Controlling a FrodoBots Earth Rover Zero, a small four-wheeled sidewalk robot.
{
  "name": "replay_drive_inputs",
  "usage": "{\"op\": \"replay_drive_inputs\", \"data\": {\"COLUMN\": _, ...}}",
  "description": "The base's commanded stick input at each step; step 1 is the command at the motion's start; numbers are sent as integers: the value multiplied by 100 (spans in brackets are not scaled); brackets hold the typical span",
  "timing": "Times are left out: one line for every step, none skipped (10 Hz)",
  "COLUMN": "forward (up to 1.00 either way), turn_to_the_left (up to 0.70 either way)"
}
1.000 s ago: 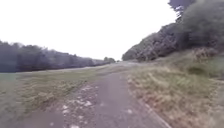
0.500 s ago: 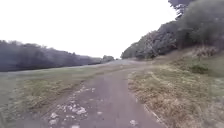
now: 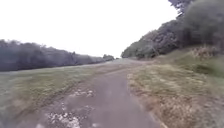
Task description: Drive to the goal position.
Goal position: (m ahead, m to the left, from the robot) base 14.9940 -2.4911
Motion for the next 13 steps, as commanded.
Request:
{"op": "replay_drive_inputs", "data": {"forward": 60, "turn_to_the_left": 1}}
{"op": "replay_drive_inputs", "data": {"forward": 60, "turn_to_the_left": 1}}
{"op": "replay_drive_inputs", "data": {"forward": 60, "turn_to_the_left": -9}}
{"op": "replay_drive_inputs", "data": {"forward": 60, "turn_to_the_left": -14}}
{"op": "replay_drive_inputs", "data": {"forward": 60, "turn_to_the_left": -14}}
{"op": "replay_drive_inputs", "data": {"forward": 60, "turn_to_the_left": 1}}
{"op": "replay_drive_inputs", "data": {"forward": 60, "turn_to_the_left": 1}}
{"op": "replay_drive_inputs", "data": {"forward": 60, "turn_to_the_left": 1}}
{"op": "replay_drive_inputs", "data": {"forward": 60, "turn_to_the_left": 1}}
{"op": "replay_drive_inputs", "data": {"forward": 60, "turn_to_the_left": 1}}
{"op": "replay_drive_inputs", "data": {"forward": 60, "turn_to_the_left": 1}}
{"op": "replay_drive_inputs", "data": {"forward": 60, "turn_to_the_left": 1}}
{"op": "replay_drive_inputs", "data": {"forward": 60, "turn_to_the_left": 1}}
